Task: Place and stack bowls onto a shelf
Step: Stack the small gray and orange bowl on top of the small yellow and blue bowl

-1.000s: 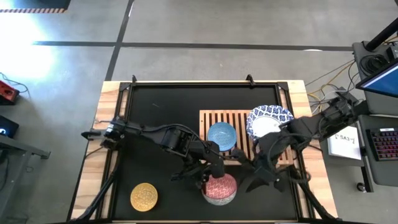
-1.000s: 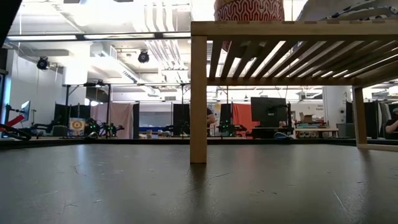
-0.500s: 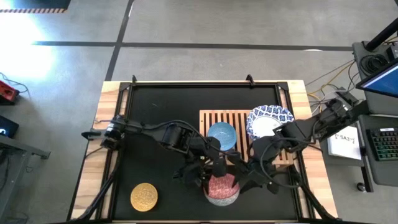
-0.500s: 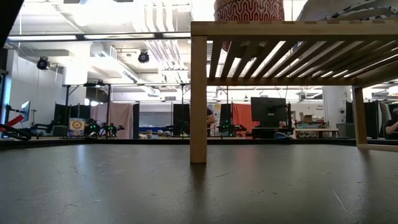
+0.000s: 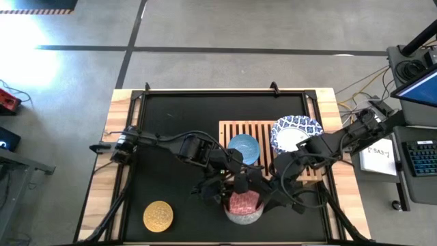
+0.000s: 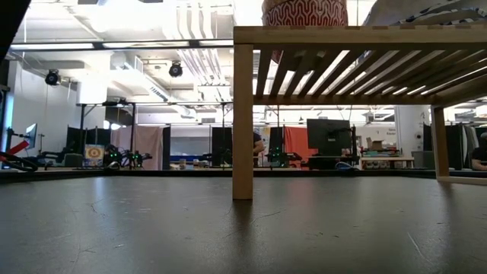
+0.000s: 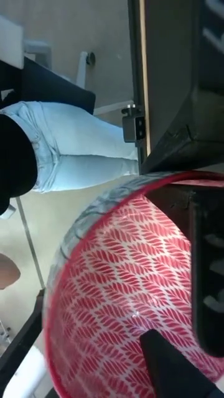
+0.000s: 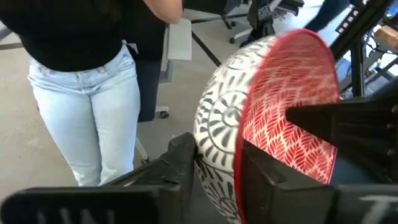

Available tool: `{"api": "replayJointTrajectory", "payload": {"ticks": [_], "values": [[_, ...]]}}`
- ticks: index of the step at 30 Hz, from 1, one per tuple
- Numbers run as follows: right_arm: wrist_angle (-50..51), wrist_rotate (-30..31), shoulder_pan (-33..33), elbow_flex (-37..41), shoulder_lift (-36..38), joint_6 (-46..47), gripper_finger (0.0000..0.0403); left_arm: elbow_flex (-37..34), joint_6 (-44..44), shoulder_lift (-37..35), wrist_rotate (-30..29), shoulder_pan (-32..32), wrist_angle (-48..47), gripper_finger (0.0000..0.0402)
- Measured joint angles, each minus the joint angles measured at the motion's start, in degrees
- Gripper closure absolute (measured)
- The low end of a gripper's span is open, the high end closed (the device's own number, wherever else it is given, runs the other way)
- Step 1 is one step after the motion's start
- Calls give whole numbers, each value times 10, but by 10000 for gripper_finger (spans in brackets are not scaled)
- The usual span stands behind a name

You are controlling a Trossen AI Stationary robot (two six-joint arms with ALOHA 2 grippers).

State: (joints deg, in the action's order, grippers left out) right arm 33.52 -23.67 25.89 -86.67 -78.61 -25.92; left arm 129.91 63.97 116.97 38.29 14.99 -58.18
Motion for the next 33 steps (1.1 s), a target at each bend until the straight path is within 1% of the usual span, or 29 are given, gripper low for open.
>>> {"api": "replayJointTrajectory", "payload": {"ticks": [2, 4, 11, 17, 20, 23, 29, 33], "values": [[-1, -16, -1, 0, 0, 0, 344, 0, 7, 0, -1, -1, 2, 384], [0, -18, -1, 0, 0, 0, 357, 0, 11, 0, -2, -1, 3, 383], [3, -18, -1, 0, 0, -1, 360, 0, 13, 0, -6, -5, 3, 382], [14, -23, -1, 1, 0, -1, 363, 0, -49, 0, -48, -5, 7, 381], [20, -21, -1, 2, 0, -7, 367, 0, -68, 0, -65, -4, 11, 372], [23, -12, -1, 2, 2, -11, 371, 5, -80, 0, -76, -4, 7, 350], [23, -13, -3, 2, 2, -16, 372, 5, -81, 0, -81, -4, 8, 287], [26, -14, -8, 2, 6, -16, 372, 5, -80, -1, -107, -4, 8, 244]]}}
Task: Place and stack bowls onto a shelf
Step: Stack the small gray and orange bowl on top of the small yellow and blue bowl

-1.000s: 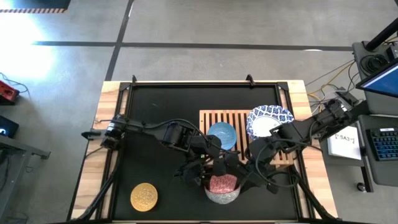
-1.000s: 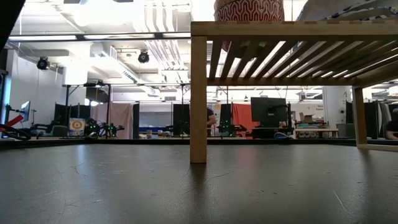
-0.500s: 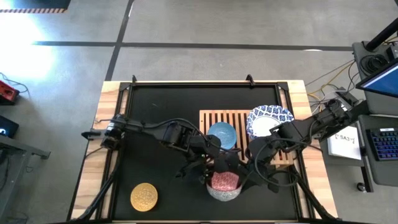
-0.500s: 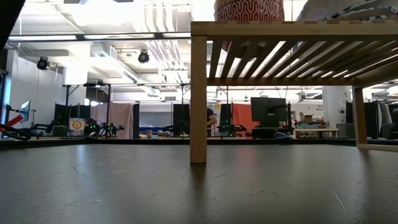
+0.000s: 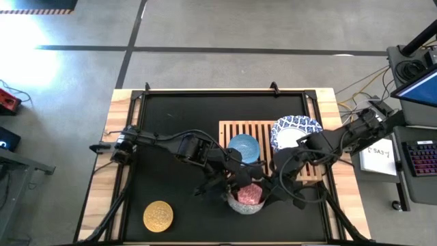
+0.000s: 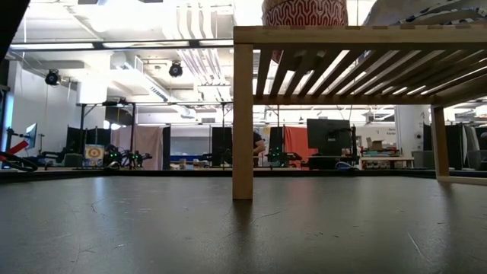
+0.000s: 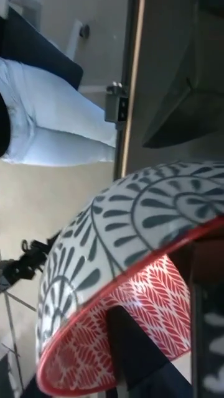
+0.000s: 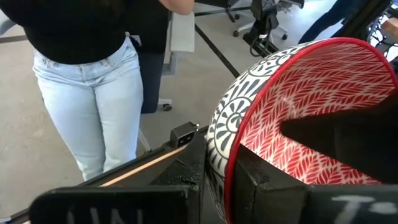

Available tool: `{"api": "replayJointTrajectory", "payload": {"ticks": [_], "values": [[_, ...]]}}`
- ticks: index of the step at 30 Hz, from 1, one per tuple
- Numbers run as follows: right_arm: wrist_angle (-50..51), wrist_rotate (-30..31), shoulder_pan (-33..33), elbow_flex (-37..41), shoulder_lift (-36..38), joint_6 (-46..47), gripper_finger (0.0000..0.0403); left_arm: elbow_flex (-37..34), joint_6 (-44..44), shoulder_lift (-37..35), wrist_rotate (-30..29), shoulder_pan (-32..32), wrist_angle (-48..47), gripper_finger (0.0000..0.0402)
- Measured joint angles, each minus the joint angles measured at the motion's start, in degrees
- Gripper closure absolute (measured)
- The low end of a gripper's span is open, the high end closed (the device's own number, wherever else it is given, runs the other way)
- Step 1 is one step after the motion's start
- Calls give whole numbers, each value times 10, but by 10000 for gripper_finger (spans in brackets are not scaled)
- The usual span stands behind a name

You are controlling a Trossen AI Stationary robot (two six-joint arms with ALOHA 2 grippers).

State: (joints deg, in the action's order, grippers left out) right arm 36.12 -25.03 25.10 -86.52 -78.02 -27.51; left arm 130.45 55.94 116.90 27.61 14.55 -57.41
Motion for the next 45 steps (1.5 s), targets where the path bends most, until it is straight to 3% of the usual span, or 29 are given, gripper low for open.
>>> {"api": "replayJointTrajectory", "payload": {"ticks": [10, 23, 42, 45], "values": [[6, -1, -17, 0, 11, 10, 377, 0, 0, -7, -78, 0, -7, 186], [2, -7, -22, -2, 16, 34, 389, 38, -10, -7, -91, 10, -22, 185], [-10, 22, -25, -1, 16, 146, 390, 45, 19, -3, -97, 13, -19, 185], [-12, 27, -27, -1, 16, 179, 390, 45, 16, -3, -122, 13, -19, 185]]}}
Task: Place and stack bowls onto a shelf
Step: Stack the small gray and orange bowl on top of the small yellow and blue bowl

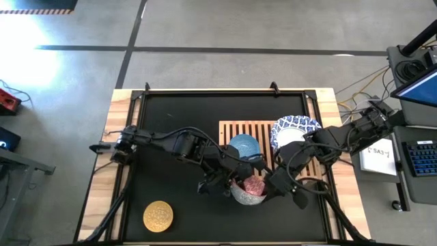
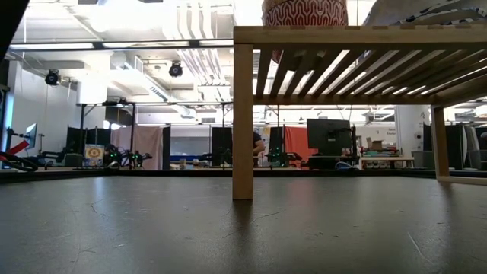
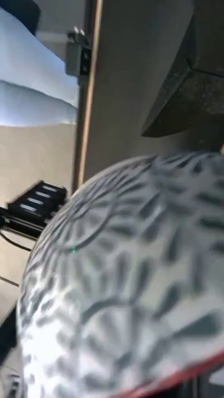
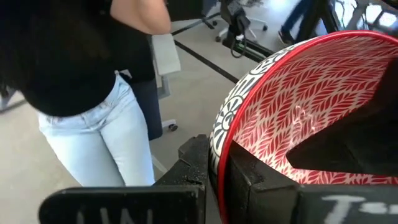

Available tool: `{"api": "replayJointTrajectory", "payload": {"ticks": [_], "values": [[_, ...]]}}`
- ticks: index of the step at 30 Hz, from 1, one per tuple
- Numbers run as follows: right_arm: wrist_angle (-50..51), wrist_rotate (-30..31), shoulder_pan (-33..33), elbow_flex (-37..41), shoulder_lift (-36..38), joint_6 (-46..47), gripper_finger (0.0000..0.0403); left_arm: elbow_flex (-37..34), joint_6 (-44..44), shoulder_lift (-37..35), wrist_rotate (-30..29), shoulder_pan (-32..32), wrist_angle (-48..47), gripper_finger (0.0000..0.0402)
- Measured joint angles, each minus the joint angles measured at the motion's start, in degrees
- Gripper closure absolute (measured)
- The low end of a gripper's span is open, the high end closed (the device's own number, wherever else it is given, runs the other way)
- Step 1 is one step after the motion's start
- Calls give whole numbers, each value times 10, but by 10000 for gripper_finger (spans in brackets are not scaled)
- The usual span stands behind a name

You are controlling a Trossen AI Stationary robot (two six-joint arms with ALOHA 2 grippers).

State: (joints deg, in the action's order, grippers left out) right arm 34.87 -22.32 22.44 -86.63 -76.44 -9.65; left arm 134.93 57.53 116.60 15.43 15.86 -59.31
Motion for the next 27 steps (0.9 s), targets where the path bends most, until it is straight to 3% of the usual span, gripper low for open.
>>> {"api": "replayJointTrajectory", "payload": {"ticks": [4, 11, 27], "values": [[1, 22, 0, 0, -1, 51, 390, 0, -2, 1, -33, 1, 2, 185], [1, 42, -1, 1, -2, 127, 390, 0, -1, 2, -38, 1, 4, 184], [18, 95, -10, -2, 23, 131, 390, 0, -12, -11, -127, 0, 1, 185]]}}
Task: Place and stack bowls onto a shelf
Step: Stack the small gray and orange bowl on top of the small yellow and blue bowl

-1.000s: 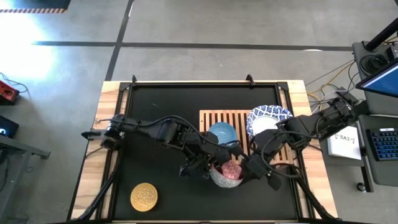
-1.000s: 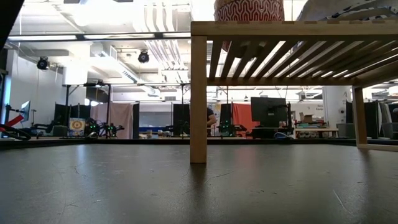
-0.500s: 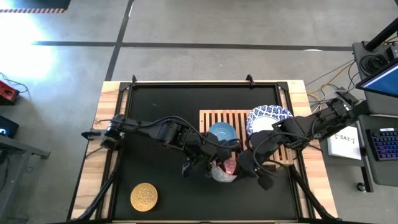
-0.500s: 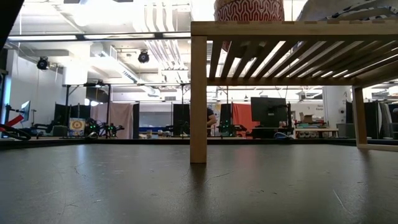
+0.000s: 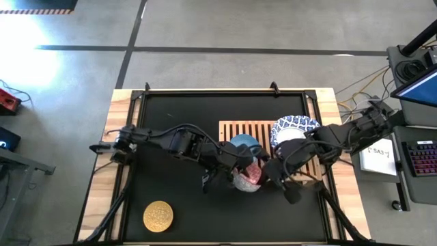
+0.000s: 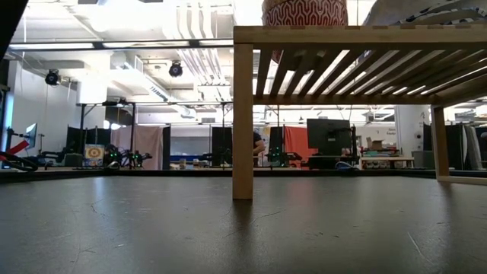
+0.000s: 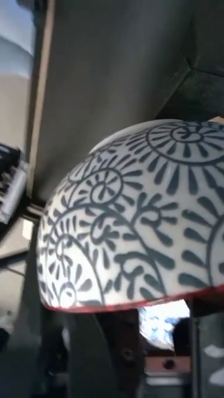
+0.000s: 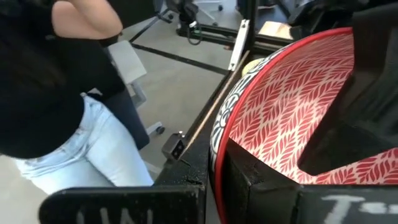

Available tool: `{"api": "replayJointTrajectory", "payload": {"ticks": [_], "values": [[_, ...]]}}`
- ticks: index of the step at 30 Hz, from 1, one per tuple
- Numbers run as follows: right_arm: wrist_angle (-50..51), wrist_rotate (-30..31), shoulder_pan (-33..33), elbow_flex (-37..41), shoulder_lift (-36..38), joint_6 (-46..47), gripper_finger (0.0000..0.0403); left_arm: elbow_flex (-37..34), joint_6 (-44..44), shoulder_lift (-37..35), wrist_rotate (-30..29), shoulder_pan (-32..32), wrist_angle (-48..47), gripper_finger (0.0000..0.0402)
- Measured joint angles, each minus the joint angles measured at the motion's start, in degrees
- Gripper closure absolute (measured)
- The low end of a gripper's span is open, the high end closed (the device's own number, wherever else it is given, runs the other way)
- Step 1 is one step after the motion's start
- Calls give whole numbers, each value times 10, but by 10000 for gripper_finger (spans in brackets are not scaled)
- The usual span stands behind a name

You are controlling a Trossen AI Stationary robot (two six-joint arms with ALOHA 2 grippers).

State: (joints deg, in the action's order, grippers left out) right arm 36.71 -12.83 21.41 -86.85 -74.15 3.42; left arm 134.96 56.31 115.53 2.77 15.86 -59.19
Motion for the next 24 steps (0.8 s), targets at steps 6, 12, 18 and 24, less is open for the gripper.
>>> {"api": "replayJointTrajectory", "payload": {"ticks": [6, 12, 18, 24], "values": [[26, 38, -1, -1, 7, -3, 390, 0, 0, -3, -69, 1, 8, 185], [42, 83, -8, -2, 6, 3, 390, 0, 2, -3, -137, 0, 5, 184], [45, 119, -16, -2, 6, 14, 390, 0, 1, -3, -197, 0, -11, 184], [45, 128, -20, -3, 6, 12, 390, 0, -46, -3, -242, -2, -13, 166]]}}
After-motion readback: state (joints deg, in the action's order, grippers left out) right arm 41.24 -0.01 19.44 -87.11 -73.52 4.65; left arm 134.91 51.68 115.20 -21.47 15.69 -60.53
